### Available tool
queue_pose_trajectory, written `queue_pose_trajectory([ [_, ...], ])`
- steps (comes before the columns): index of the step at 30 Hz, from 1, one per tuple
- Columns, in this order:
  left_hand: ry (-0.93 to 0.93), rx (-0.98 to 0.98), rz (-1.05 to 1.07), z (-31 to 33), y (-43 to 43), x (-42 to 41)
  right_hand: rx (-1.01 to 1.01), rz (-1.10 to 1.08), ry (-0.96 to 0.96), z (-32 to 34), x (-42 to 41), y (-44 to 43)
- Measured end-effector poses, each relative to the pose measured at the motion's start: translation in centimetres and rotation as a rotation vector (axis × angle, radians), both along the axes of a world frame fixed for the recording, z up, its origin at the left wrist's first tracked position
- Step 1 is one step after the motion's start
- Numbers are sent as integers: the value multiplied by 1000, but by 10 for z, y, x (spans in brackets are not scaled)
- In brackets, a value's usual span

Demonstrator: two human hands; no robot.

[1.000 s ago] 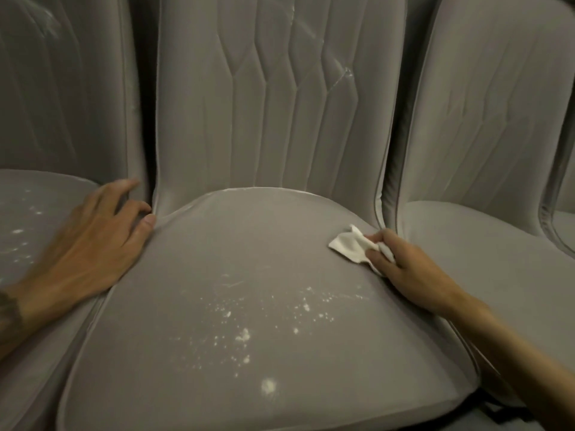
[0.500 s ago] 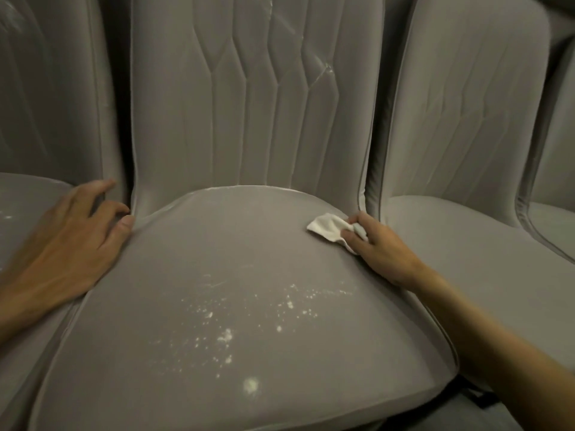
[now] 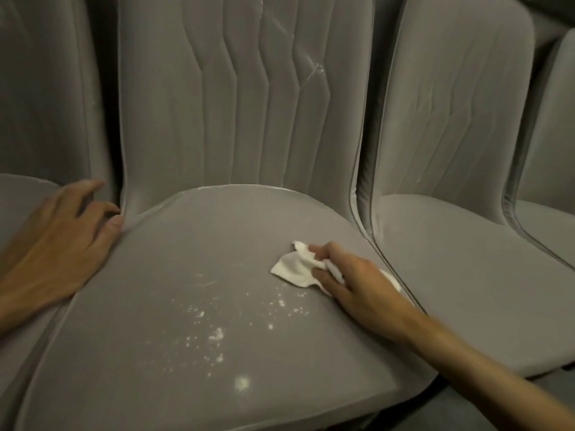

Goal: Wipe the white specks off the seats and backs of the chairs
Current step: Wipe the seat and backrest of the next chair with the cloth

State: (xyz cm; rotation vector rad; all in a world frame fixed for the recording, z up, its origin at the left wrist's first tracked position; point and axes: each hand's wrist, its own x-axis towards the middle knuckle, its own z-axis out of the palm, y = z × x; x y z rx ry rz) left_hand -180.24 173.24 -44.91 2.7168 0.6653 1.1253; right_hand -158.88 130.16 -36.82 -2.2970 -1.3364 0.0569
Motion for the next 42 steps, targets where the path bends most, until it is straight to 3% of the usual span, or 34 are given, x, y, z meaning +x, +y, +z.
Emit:
queue_pose_trajectory([
  [6, 92, 117, 19, 23, -25, -1, -7, -271, 13, 8, 48, 20],
  [14, 139, 69, 51, 31, -35, -3, -18, 159, -13, -2, -16, 23],
  [20, 154, 61, 53, 37, -44, -5, -69, -146, 6, 16, 41, 54],
  [22, 155, 26, 52, 41, -49, -5, -29, -55, 23, 10, 18, 73],
  [26, 171, 15, 46, 49, -58, -7, 12, 353, 56, -6, -47, 65],
  [28, 177, 38, 42, 52, -63, -8, -24, 404, 20, 0, -36, 61],
  [33, 179, -1, 60, 56, -69, -9, -84, 57, -10, 14, 30, 101],
  [35, 177, 5, 57, 56, -69, -10, -68, 29, 9, 12, 19, 121],
  [40, 175, 4, 52, 56, -68, -10, -27, 453, 60, -1, -48, 108],
  [42, 185, 17, 55, 55, -67, -11, -49, 506, 40, 5, -36, 106],
])
